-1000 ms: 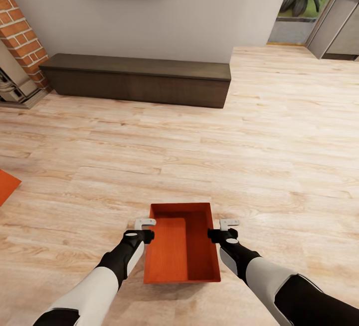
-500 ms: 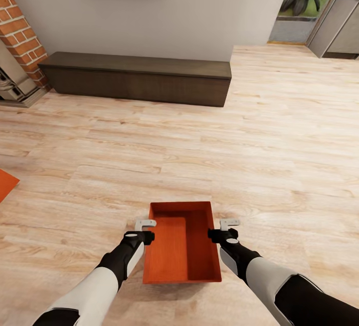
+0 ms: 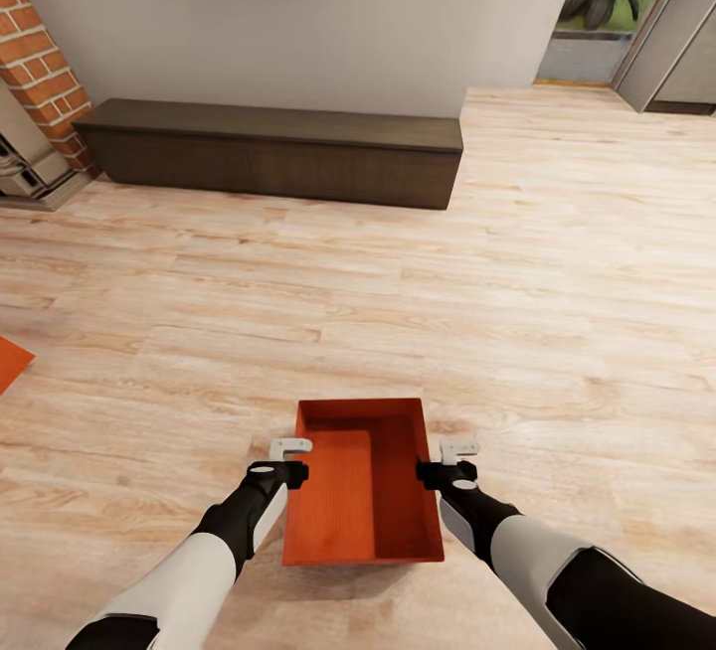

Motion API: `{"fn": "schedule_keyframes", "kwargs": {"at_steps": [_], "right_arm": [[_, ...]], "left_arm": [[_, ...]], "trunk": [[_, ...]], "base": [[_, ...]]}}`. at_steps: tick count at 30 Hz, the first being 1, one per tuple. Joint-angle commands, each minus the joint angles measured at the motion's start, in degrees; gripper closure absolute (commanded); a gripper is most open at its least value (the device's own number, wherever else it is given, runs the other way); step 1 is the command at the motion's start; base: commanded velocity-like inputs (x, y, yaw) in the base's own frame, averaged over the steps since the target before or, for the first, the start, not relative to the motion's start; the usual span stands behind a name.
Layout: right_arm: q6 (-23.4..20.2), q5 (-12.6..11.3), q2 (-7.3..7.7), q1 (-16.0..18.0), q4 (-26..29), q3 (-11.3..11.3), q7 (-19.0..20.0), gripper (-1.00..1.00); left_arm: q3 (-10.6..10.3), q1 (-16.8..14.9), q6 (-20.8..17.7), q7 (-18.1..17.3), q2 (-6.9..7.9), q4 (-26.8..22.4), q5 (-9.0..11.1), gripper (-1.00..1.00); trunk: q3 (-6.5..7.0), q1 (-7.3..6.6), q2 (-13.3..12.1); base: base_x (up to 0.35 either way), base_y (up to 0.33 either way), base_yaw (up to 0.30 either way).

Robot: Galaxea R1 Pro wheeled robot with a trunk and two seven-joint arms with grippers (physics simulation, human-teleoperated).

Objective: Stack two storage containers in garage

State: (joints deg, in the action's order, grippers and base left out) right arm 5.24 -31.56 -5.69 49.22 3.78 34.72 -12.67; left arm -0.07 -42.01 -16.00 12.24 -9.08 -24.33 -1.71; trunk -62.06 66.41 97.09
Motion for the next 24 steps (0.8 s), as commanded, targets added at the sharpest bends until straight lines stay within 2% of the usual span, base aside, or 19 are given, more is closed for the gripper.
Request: {"fn": "schedule_keyframes", "kwargs": {"at_steps": [1,4,10,24], "right_arm": [[0.2,-0.53,-0.05,-0.03,-0.62,0.52,-0.17,-1.0],[0.49,-0.46,-0.17,-0.25,-1.33,0.51,-0.15,-1.0],[1.63,-0.21,-1.4,-0.65,-1.82,0.47,-0.08,-1.0],[1.71,-0.08,-1.18,-0.71,-1.76,0.61,-0.08,-1.0]], "left_arm": [[-0.01,0.0,-0.35,0.15,0.0,-0.1,-0.13,-1.0],[-0.01,0.0,-0.35,0.15,-0.02,-0.1,-0.07,-1.0],[0.02,0.0,-0.35,0.15,0.04,-0.1,0.04,-1.0],[0.15,0.0,-0.23,0.15,0.15,1.04,0.21,-1.0]], "trunk": [[-0.22,0.22,0.43],[-0.75,0.88,1.63],[-1.83,2.2,4.04],[-4.35,5.27,9.66]], "base": [[0.0,0.0,0.0],[0.0,0.0,0.0],[0.0,0.0,0.0],[0.0,0.0,0.0]]}}
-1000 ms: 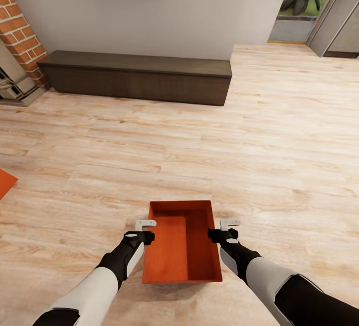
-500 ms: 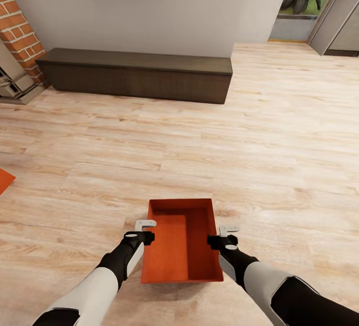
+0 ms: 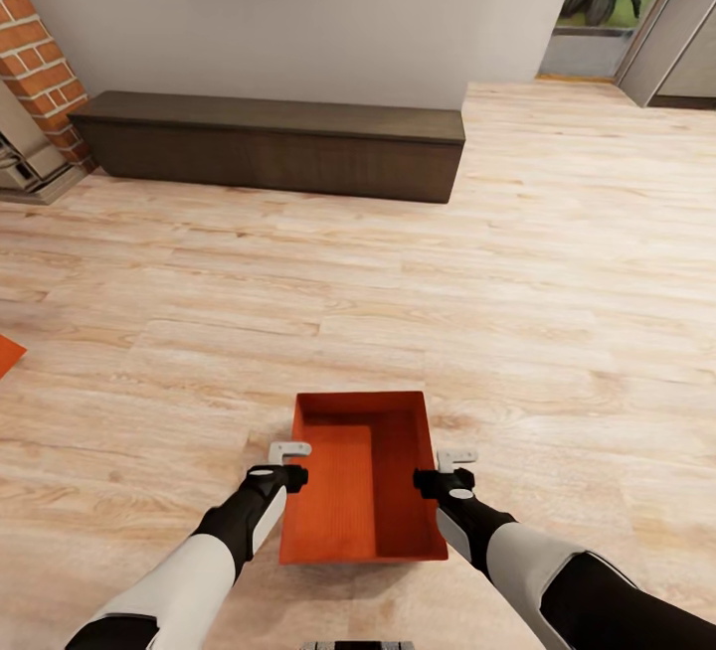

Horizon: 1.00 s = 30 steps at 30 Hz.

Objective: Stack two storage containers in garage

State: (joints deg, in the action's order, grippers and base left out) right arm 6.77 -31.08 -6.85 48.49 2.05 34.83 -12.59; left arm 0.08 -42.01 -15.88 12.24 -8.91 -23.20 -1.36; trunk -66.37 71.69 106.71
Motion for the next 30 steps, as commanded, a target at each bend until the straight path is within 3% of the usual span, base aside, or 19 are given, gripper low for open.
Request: {"fn": "schedule_keyframes", "kwargs": {"at_steps": [1,26,30], "right_arm": [[0.18,-0.58,0.01,0.03,-0.03,0.53,-0.16,-1.0],[0.18,-1.0,0.17,0.03,-0.03,0.74,-0.16,-1.0],[0.18,-1.0,0.17,0.03,-0.03,0.75,-0.16,-1.0]], "left_arm": [[0.01,0.0,-0.32,0.15,-0.03,0.09,-0.15,-1.0],[0.01,0.0,0.05,0.32,-0.02,0.3,-0.13,-1.0],[0.02,0.0,0.06,0.5,-0.01,0.26,-0.13,-1.0]], "trunk": [[-0.22,0.22,0.43],[-4.71,5.71,10.46],[-4.71,5.71,10.46]], "base": [[0.0,0.0,0.0],[0.0,0.0,0.0],[0.0,0.0,0.0]]}}
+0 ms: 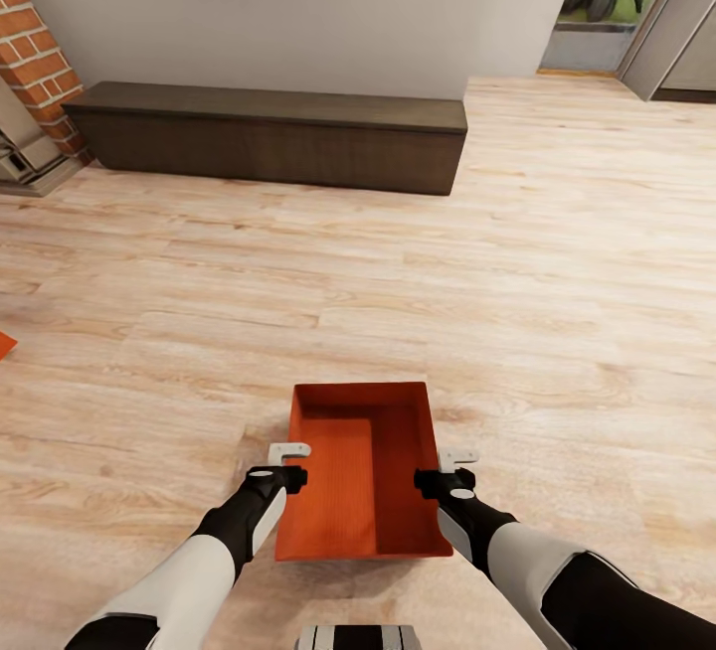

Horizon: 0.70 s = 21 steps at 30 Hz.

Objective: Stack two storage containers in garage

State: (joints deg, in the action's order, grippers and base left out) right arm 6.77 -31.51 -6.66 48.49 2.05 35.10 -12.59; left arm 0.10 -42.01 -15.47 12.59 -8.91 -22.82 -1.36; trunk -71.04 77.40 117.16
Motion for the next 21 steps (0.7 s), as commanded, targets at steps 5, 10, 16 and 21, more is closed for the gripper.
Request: {"fn": "schedule_keyframes", "kwargs": {"at_steps": [5,10,16,21], "right_arm": [[0.18,-0.57,-0.02,0.02,-0.03,0.5,-0.17,-1.0],[0.18,-0.57,-0.02,0.02,-0.03,0.5,-0.17,-1.0],[0.18,-0.57,-0.02,0.02,-0.03,0.5,-0.16,-1.0],[0.13,-0.57,-0.02,0.02,-0.03,0.5,-0.16,-1.0]], "left_arm": [[0.0,0.0,-0.35,0.24,-0.02,-0.12,-0.22,-1.0],[-0.01,0.0,-0.35,0.25,-0.01,-0.09,-0.22,-1.0],[-0.01,0.0,-0.3,0.25,-0.03,-0.05,-0.22,-1.0],[-0.01,0.0,-0.27,0.25,-0.03,-0.04,-0.22,-1.0]], "trunk": [[-0.75,0.87,1.62],[-1.65,1.97,3.62],[-2.73,3.29,6.03],[-3.62,4.39,8.03]], "base": [[0.0,0.0,0.0],[0.0,0.0,0.0],[0.0,0.0,0.0],[0.0,0.0,0.0]]}}
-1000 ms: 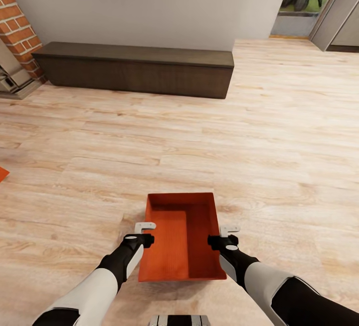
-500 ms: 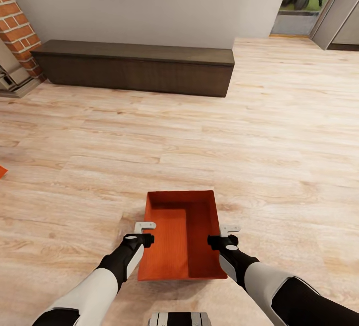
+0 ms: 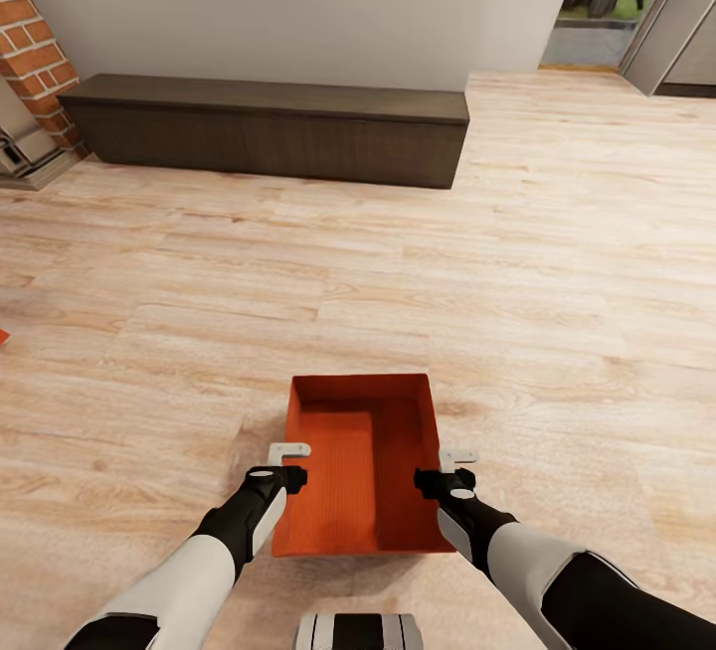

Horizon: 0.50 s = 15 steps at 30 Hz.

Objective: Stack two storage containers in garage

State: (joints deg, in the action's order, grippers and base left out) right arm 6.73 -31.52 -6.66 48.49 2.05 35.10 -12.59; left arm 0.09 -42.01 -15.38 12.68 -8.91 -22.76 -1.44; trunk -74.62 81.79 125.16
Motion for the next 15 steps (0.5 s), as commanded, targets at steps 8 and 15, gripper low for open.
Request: {"fn": "schedule_keyframes", "kwargs": {"at_steps": [8,15], "right_arm": [[0.05,-0.56,-0.02,0.02,-0.03,0.49,-0.18,-1.0],[0.04,-0.56,-0.02,0.02,-0.03,0.49,-0.17,-1.0]], "left_arm": [[0.0,0.0,-0.26,0.23,-0.05,-0.18,-0.23,-1.0],[0.0,0.0,-0.27,0.24,-0.05,-0.14,-0.19,-1.0]], "trunk": [[-0.76,0.88,1.63],[-2.01,2.41,4.44]], "base": [[0.0,0.0,0.0],[0.0,0.0,0.0]]}}
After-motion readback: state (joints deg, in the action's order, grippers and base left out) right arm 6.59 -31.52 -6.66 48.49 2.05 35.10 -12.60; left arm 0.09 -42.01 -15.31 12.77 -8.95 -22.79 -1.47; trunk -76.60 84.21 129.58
